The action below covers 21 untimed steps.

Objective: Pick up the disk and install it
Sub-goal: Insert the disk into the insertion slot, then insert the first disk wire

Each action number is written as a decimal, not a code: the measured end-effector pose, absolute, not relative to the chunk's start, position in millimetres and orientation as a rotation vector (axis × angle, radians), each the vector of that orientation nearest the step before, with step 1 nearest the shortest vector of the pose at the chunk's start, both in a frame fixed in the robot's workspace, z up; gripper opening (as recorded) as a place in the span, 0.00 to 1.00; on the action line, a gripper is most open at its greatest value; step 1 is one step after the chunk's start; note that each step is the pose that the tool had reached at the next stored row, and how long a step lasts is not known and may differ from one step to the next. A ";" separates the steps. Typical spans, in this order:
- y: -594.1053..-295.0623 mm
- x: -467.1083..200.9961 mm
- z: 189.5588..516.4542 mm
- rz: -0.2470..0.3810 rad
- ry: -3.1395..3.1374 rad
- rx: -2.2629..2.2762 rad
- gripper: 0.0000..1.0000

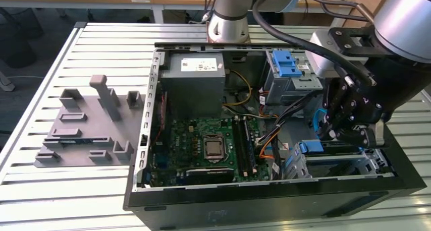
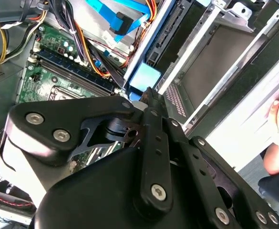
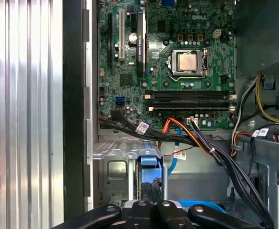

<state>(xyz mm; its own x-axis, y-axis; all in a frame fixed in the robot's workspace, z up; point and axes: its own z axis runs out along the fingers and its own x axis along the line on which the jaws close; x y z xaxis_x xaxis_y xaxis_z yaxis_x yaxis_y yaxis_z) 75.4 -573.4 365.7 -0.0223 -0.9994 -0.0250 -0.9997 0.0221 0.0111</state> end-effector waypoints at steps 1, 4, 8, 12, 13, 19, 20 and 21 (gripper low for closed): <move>-573.4 75.4 365.2 0.040 2.239 -2.189 0.11; -573.4 75.4 363.9 0.040 2.239 -2.189 0.11; -573.4 78.3 363.2 0.040 2.238 -2.189 0.11; -573.4 84.4 363.1 0.040 2.239 -2.189 0.11; -573.4 86.0 363.0 0.040 2.238 -2.189 0.11; -573.4 96.3 363.0 0.040 2.239 -2.189 0.11; -573.4 98.0 363.0 0.040 2.239 -2.189 0.11; -573.4 99.8 363.0 0.040 2.238 -2.189 0.11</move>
